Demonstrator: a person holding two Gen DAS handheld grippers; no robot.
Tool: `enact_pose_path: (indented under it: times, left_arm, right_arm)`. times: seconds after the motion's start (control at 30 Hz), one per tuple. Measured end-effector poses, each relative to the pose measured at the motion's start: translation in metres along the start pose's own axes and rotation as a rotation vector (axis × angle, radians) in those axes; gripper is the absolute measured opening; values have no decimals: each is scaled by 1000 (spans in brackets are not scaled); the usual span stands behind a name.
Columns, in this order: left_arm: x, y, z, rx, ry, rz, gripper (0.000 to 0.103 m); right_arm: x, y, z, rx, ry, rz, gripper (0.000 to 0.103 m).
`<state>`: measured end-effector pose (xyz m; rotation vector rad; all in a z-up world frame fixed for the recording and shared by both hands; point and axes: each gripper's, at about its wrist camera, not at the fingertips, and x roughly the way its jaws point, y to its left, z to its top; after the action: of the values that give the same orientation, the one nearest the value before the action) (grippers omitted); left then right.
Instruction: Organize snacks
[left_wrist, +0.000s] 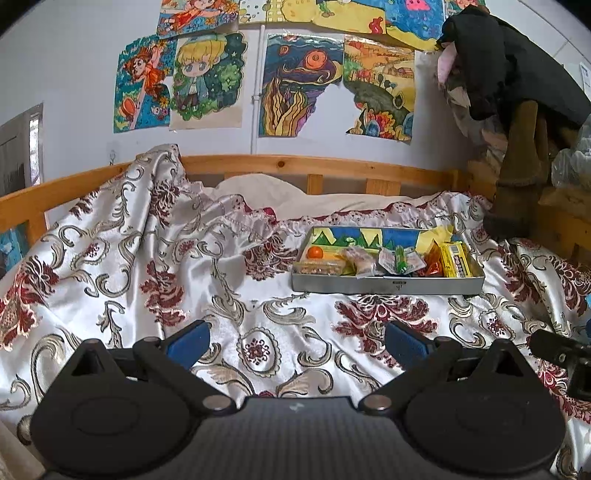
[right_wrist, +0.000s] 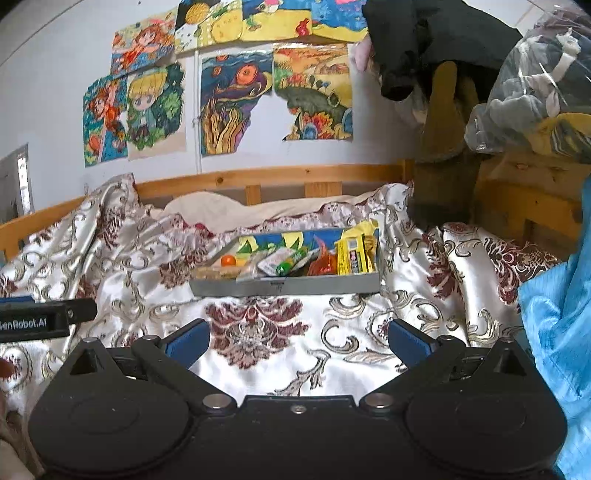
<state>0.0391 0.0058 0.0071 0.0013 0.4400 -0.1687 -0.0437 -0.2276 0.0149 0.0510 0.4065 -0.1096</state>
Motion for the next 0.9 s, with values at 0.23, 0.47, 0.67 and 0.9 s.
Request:
enact_pose_path:
  times: [0.23,0.47,0.67,0.9]
  left_arm:
    - [5,1,-5,-1,-2,4,103]
    - [4,-2,-7,19,-7,-5,103]
    - [4,-5,-10,28,4,-16,103]
    - [4,-9,-12,47,10,-25,103]
  right_arm:
    - [3,2,-5,-3,-11,-5,102]
    - [2,-1,-5,9,-37,-10,102]
    - [4,-2,-6,14,-33,-28,102]
    - [6,-3,-7,21,-28,-33,102]
